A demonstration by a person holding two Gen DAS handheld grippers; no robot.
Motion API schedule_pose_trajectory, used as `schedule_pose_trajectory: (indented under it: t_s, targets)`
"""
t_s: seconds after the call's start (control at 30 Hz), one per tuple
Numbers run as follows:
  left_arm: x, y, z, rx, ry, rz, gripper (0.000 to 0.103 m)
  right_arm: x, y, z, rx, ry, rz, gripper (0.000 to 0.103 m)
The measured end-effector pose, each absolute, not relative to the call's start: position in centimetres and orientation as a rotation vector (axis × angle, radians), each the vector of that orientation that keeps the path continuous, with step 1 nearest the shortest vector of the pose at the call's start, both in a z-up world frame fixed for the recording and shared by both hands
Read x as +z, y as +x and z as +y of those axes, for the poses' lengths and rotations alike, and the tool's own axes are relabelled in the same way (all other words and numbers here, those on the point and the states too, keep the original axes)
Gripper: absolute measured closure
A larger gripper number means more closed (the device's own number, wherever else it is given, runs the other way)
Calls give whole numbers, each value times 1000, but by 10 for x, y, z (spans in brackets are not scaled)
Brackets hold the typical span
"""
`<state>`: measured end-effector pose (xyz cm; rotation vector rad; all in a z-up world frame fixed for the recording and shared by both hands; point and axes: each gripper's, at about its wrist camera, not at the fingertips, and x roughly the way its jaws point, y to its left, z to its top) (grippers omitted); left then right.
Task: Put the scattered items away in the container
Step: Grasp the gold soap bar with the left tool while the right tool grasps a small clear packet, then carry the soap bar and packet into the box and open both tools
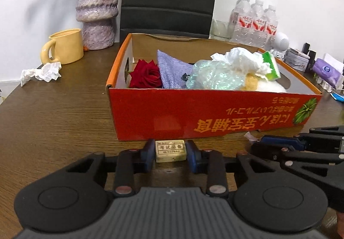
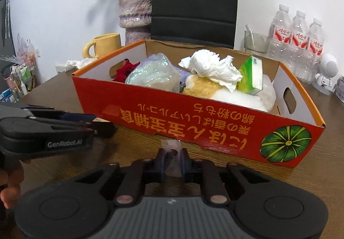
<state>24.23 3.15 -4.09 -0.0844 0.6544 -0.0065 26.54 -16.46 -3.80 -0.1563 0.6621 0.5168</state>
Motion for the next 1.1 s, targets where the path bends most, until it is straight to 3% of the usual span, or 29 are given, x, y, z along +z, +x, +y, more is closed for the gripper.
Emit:
schedule_pose_trajectory:
  t_s: [0.6,1.1]
  targets:
    - [9,190,22,-67,-119,441,71,18,224,-214,508,-5,491,94]
    - [51,227,20,-94,-131,374,71,55,266,-223,465,5,436,94]
